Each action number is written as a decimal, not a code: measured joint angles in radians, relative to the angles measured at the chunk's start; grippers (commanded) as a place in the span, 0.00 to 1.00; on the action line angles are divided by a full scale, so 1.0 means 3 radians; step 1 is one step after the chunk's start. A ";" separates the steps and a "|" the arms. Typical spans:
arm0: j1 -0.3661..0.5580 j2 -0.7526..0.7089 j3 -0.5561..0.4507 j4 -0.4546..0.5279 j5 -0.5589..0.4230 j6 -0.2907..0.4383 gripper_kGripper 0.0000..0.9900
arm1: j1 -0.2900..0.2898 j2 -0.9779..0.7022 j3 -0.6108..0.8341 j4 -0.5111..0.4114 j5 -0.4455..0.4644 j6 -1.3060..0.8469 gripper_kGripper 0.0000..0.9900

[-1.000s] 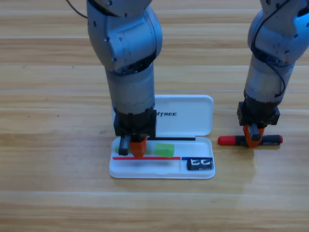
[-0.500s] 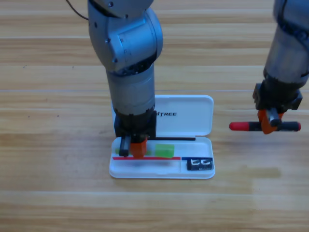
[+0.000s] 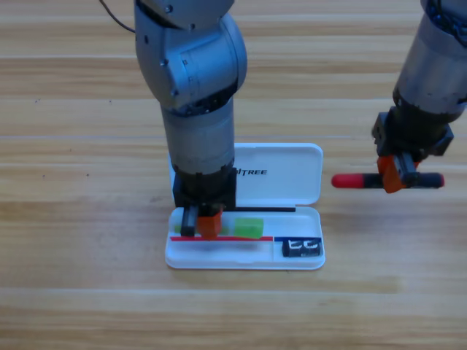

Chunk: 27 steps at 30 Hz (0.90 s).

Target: Clean up eraser and pencils

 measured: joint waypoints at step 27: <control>-0.0002 0.0015 0.0000 0.0003 0.0000 -0.0080 1.00 | 0.0062 0.0069 -0.0164 0.0001 0.0000 0.0024 0.00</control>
